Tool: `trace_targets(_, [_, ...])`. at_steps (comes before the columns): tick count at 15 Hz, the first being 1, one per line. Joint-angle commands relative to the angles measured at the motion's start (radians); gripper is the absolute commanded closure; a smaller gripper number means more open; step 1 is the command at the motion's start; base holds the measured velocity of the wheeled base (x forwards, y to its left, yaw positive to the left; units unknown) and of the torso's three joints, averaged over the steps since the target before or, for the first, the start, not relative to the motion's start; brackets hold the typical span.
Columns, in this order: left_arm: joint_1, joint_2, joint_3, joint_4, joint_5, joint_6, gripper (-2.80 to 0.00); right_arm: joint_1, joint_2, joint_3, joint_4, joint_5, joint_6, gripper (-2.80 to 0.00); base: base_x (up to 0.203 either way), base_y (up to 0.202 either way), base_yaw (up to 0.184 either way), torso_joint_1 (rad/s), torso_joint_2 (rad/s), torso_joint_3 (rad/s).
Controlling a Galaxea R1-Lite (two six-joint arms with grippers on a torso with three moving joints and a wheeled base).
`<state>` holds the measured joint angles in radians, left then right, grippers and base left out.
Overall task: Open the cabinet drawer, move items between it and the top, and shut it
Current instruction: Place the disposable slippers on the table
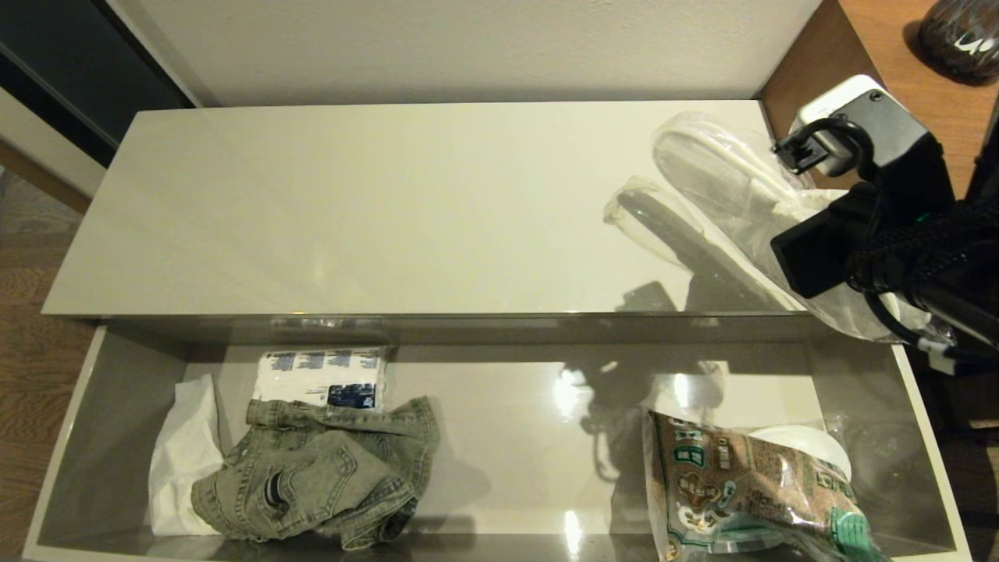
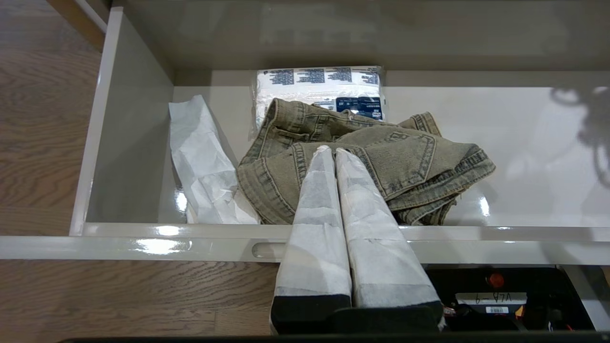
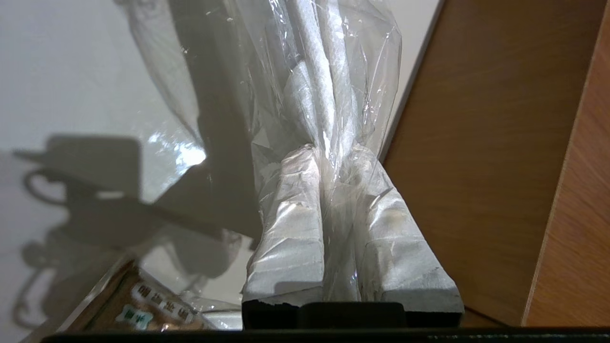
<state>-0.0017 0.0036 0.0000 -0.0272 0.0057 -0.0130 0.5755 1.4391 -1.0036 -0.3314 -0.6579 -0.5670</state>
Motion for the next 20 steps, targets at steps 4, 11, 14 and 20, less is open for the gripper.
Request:
trace_targets(4, [0.000, -0.001, 0.002, 0.000, 0.000, -0.001, 0.00, -0.248, 0.249, -0.019, -0.319, 0.065, 0.006, 0.00, 0.000, 0.000, 0.000, 0.000, 0.00, 0.000])
trace_targets(11, [0.000, -0.001, 0.002, 0.000, 0.000, -0.001, 0.00, -0.299, 0.336, -0.012, -0.465, 0.113, 0.045, 0.00, 0.000, 0.000, 0.000, 0.000, 0.00, 0.000])
trace_targets(14, [0.000, -0.001, 0.002, 0.000, 0.000, -0.001, 0.00, -0.299, 0.331, -0.007, -0.536, 0.107, 0.044, -2.80, 0.000, 0.000, 0.000, 0.000, 0.00, 0.000])
trace_targets(20, [0.000, -0.001, 0.002, 0.000, 0.000, -0.001, 0.00, -0.296, 0.325, 0.013, -0.555, 0.109, 0.038, -2.80, 0.000, 0.000, 0.000, 0.000, 0.00, 0.000])
